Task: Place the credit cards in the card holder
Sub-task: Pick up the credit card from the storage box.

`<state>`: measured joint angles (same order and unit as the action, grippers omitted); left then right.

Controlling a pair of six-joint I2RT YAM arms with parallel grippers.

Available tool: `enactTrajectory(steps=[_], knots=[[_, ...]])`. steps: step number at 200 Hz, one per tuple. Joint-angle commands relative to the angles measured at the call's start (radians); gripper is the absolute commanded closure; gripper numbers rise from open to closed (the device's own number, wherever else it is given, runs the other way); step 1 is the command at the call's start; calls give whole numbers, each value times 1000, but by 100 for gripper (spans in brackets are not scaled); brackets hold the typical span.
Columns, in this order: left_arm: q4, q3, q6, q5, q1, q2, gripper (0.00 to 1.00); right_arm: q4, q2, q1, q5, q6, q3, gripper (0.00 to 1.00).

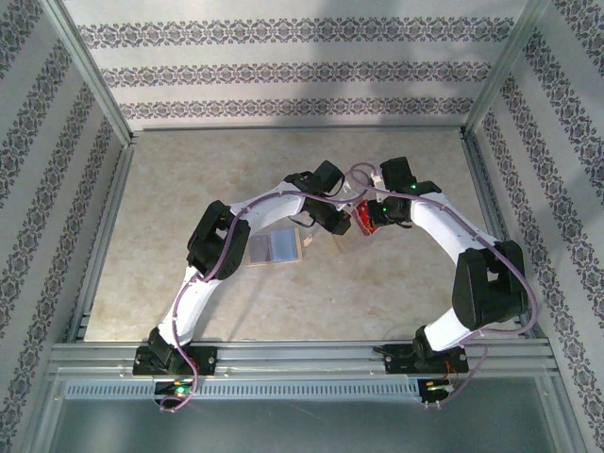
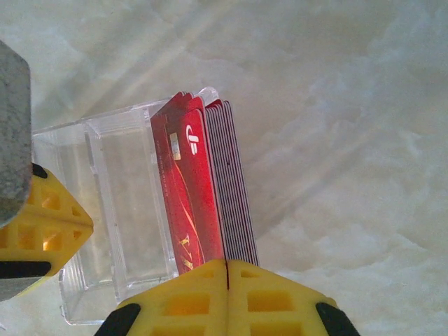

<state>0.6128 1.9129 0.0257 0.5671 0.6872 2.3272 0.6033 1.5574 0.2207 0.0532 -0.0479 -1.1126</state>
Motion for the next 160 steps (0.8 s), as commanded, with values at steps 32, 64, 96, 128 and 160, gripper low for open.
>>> enactTrajectory(steps=[32,64,96,128,160], knots=[[104,-57,20,-65,5,33,100,31,-31,7,4,14,-1,100],[106,-57,20,-66,3,34,100,32,-65,8,41,8,3,100],[110,-60,19,-58,3,33,100,51,-66,8,62,5,-8,100],[111,-60,16,-54,3,34,100,52,-85,9,70,-1,-6,100],[114,-55,16,-54,3,32,100,58,-106,6,80,-6,-2,100]])
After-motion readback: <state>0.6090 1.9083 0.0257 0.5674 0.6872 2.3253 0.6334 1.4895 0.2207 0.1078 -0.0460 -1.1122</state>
